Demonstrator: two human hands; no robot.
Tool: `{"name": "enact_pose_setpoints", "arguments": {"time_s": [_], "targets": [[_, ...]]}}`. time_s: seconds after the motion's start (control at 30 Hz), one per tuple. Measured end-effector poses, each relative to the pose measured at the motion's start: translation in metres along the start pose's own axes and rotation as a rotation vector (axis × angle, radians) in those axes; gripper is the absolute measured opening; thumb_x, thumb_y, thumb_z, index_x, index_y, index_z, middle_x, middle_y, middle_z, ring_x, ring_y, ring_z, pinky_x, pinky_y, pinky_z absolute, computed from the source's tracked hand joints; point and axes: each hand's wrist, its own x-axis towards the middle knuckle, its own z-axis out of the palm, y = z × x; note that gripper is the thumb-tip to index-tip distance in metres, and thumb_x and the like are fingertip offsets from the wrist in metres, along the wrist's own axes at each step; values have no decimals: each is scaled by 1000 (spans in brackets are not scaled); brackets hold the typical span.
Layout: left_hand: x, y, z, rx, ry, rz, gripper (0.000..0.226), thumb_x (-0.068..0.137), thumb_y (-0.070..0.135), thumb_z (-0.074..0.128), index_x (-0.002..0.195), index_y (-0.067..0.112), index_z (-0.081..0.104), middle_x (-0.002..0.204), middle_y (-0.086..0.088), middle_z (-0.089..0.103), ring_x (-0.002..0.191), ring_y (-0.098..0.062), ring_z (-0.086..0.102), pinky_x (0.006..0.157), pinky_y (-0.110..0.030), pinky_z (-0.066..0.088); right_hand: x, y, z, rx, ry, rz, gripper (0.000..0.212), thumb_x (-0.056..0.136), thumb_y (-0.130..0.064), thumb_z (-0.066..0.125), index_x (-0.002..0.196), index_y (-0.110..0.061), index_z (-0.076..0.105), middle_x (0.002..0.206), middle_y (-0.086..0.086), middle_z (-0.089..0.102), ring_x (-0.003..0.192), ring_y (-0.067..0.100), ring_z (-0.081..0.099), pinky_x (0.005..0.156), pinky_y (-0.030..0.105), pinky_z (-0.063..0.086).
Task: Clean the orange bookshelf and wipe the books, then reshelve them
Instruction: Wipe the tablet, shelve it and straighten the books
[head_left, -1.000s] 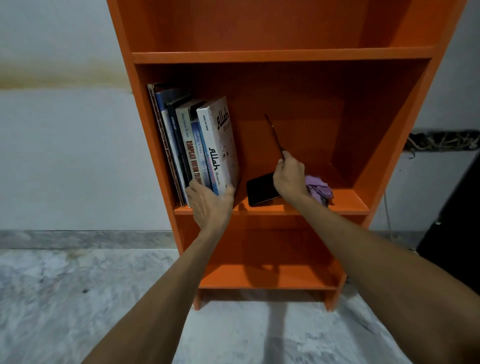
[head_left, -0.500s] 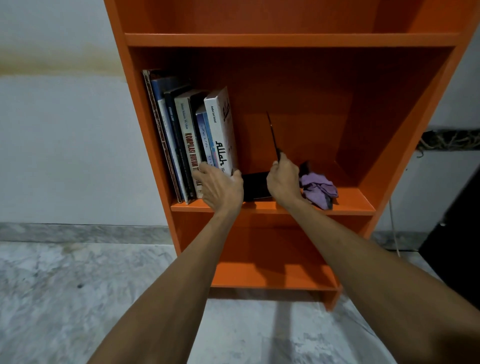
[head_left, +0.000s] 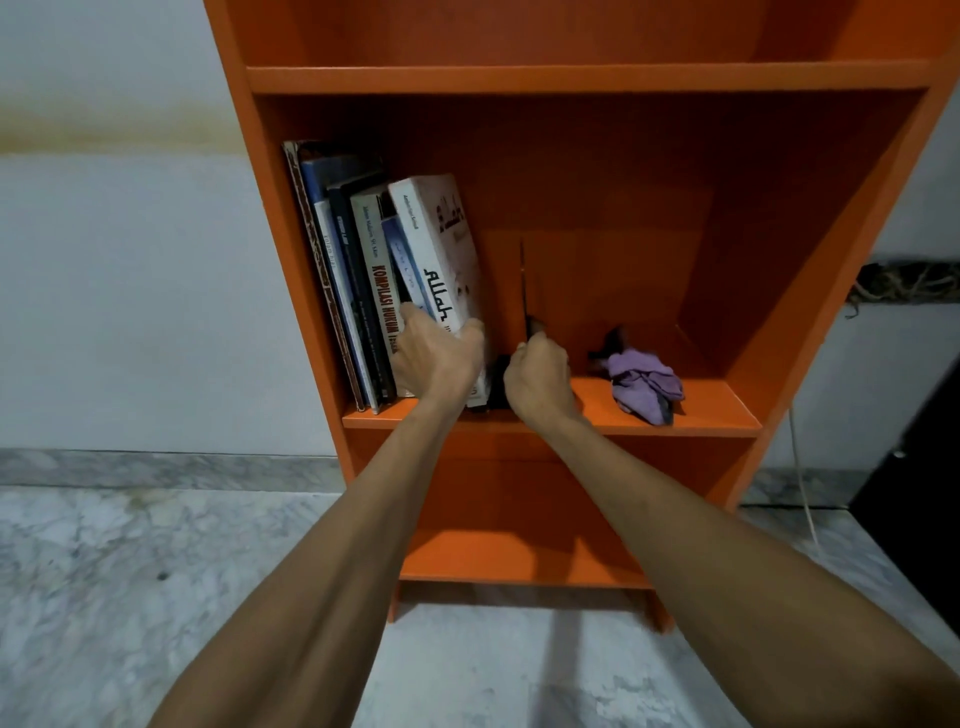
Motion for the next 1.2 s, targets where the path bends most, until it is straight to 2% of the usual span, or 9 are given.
{"name": "enact_pose_setpoints", "arguments": {"time_s": [0.1, 0.23, 0.3, 0.37, 0.47, 0.57, 0.77, 1.0, 1.2], "targets": [[-6, 1, 2, -6, -20, 41, 62, 83, 38, 71, 129, 8, 43, 99, -4, 56, 100, -28, 59, 72, -35, 44, -5, -11, 7, 104, -70, 25, 39, 88, -27, 25, 112, -8, 50, 113, 20, 61, 104, 36, 57, 88, 42, 43], [-1, -13, 1, -9, -81, 96, 62, 85, 58, 60, 118, 7, 48, 98, -8, 59, 91, -27, 59, 68, -34, 40, -3, -5, -4, 107, -229, 23, 62, 87, -10, 43, 148, -6, 30, 139, 21, 50, 122, 41, 49, 103, 48, 44], [0, -20, -7, -87, -120, 160, 60, 87, 70, 45, 95, 12, 53, 87, -5, 54, 80, -23, 55, 66, -34, 38, -5, 1, -4, 99, -261, 31, 64, 86, -9, 43, 148, -5, 29, 137, 20, 50, 118, 40, 51, 100, 50, 46], [0, -29, -17, -163, -35, 263, 49, 96, 59, 36, 85, 15, 55, 91, -6, 54, 81, -21, 53, 71, -31, 39, -8, 3, -1, 78, -260, 47, 58, 89, -10, 42, 146, -3, 31, 128, 18, 53, 108, 38, 55, 92, 48, 49], [5, -40, -28, -72, 109, 350, 33, 99, 13, 44, 130, 5, 50, 122, -11, 48, 95, -5, 44, 82, -6, 34, -12, 4, 0, 75, -233, 69, 41, 93, -12, 41, 132, -2, 42, 116, 20, 56, 98, 36, 54, 83, 44, 46], [5, -38, -27, 86, 106, 390, 67, 89, -3, 54, 149, 4, 24, 133, -16, 44, 106, -22, 56, 86, -22, 48, -13, 4, 4, 59, -220, 57, 39, 94, -14, 41, 131, 0, 43, 111, 17, 53, 99, 35, 53, 80, 40, 42], [15, -14, -25, 245, 56, 247, 60, 89, 9, 62, 138, -6, 31, 121, -23, 56, 99, -37, 64, 73, -37, 52, -15, 7, 3, 53, -190, 27, 38, 92, -16, 43, 128, -5, 45, 114, 18, 57, 98, 35, 58, 84, 49, 52], [28, -7, -32, 277, 40, 229, 39, 93, 10, 59, 124, -4, 42, 115, -22, 60, 101, -37, 63, 67, -36, 47, -13, 13, 5, 64, -190, -5, 45, 92, -19, 43, 136, -8, 41, 112, 15, 58, 95, 31, 59, 71, 34, 44], [43, -1, -40, 371, 115, 471, 88, 84, 3, 66, 152, 11, 10, 117, -20, 52, 88, -34, 61, 69, -43, 53, -11, 17, 7, 36, -163, -22, 39, 95, -19, 43, 131, -3, 45, 112, 12, 56, 93, 25, 55, 66, 28, 37]]}}
